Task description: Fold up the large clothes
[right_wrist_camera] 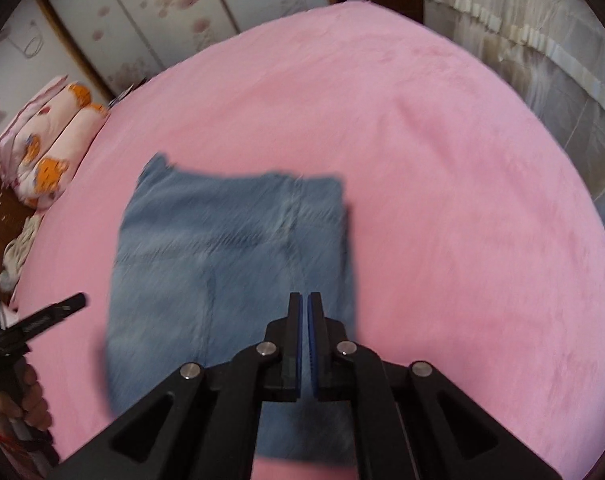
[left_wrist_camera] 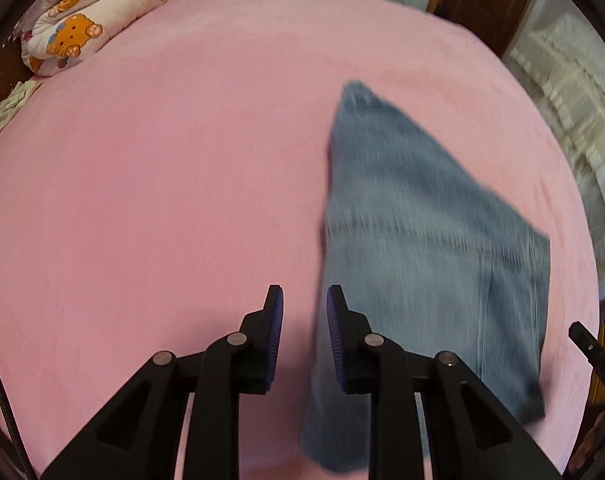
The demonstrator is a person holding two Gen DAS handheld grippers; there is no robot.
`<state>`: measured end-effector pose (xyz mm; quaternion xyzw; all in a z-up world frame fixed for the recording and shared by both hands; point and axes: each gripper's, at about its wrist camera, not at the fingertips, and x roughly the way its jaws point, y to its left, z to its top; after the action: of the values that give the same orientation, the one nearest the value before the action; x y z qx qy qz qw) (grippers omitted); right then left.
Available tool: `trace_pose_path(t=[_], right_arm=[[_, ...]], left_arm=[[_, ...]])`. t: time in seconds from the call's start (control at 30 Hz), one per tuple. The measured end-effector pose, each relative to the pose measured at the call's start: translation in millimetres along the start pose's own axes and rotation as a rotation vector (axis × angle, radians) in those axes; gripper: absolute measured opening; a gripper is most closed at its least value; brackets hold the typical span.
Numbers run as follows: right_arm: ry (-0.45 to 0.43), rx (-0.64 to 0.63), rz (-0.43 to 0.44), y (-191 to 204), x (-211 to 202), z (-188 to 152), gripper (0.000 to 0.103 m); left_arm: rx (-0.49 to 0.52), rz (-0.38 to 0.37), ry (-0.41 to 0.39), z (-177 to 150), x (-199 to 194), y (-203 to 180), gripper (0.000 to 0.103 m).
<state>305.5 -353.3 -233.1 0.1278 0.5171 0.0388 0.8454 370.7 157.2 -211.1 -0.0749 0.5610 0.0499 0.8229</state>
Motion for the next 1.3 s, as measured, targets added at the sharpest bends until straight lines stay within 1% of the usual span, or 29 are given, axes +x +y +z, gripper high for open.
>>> trace_pose_path(t=[0.07,0.1,0.13,0.17,0.23,0.27,0.3,0.33,0.37,0.4,0.43,0.5,0.53,0.6,0.63,0.67,0.73,0.8,1.0,1.17,1.23,1.3], right_arm=[[0.043,-0.003,0.025,9.2,-3.3,-14.1,0.003],[0.069,-0.005,0.046,14.5,-4.6,-21.3,0.003],[0.086,-0.004,0.061,18.3,-5.2,-27.0,0.003],[0.107,-0.004,0.075,23.8,-6.3,-33.8,0.003],[0.134,-0.003,0.092,33.8,-9.6,-43.7,0.003],[0.147,-0.002,0.1,37.6,-10.9,-47.6,0.005],[0.161,0.002,0.099,42.2,-13.1,-51.7,0.008],[0.168,0.004,0.093,46.5,-15.6,-54.7,0.02],[0.169,0.007,0.085,49.8,-19.2,-56.8,0.036],[0.164,0.01,0.068,52.3,-23.5,-57.9,0.044],[0.156,0.009,0.049,55.2,-28.0,-59.8,0.053],[0.154,0.004,0.031,58.6,-35.7,-60.5,0.058],[0.156,0.004,0.028,59.7,-39.4,-60.2,0.059],[0.156,0.007,0.017,61.1,-46.2,-60.4,0.06],[0.153,0.003,0.009,61.4,-50.2,-59.8,0.063],[0.15,-0.003,0.0,62.0,-53.0,-60.0,0.07],[0.149,-0.021,-0.022,62.6,-55.3,-59.3,0.074],[0.149,-0.032,-0.032,62.4,-55.5,-58.8,0.074],[0.147,-0.038,-0.048,59.4,-50.8,-57.8,0.075],[0.16,-0.045,-0.061,55.2,-42.3,-56.7,0.075],[0.169,-0.039,-0.052,49.9,-37.8,-55.5,0.075],[0.169,-0.004,0.004,37.5,-30.8,-54.0,0.077]], left_arm=[[0.011,0.002,0.021,-14.6,-5.3,-5.2,0.023],[0.021,0.009,0.044,-24.0,-8.0,-10.1,0.032],[0.028,0.015,0.064,-30.7,-9.4,-14.1,0.046],[0.034,0.016,0.082,-38.4,-11.7,-18.8,0.05],[0.053,0.001,0.101,-50.2,-18.5,-28.8,0.052],[0.061,-0.001,0.111,-55.6,-22.6,-32.9,0.053],[0.069,0.002,0.122,-60.5,-27.0,-36.8,0.058],[0.075,0.006,0.129,-63.4,-32.1,-40.2,0.067],[0.083,0.01,0.131,-64.9,-35.6,-43.7,0.071],[0.096,0.013,0.129,-67.1,-41.3,-47.5,0.079],[0.104,0.013,0.127,-68.1,-46.5,-50.2,0.082],[0.114,0.009,0.123,-68.5,-57.0,-54.1,0.084],[0.121,0.011,0.125,-67.4,-60.8,-55.8,0.088],[0.146,0.022,0.109,-67.2,-69.6,-58.6,0.09],[0.157,0.025,0.101,-66.6,-72.7,-58.1,0.091],[0.173,0.038,0.097,-66.1,-75.0,-58.9,0.091],[0.2,0.065,0.088,-63.9,-77.5,-60.9,0.092],[0.206,0.06,0.09,-61.3,-77.8,-59.2,0.092],[0.189,0.052,0.128,-62.2,-69.2,-50.8,0.092],[0.177,0.053,0.146,-63.7,-59.4,-45.7,0.092],[0.17,0.053,0.164,-63.3,-53.8,-43.5,0.092],[0.15,0.038,0.173,-62.3,-47.2,-39.2,0.092]])
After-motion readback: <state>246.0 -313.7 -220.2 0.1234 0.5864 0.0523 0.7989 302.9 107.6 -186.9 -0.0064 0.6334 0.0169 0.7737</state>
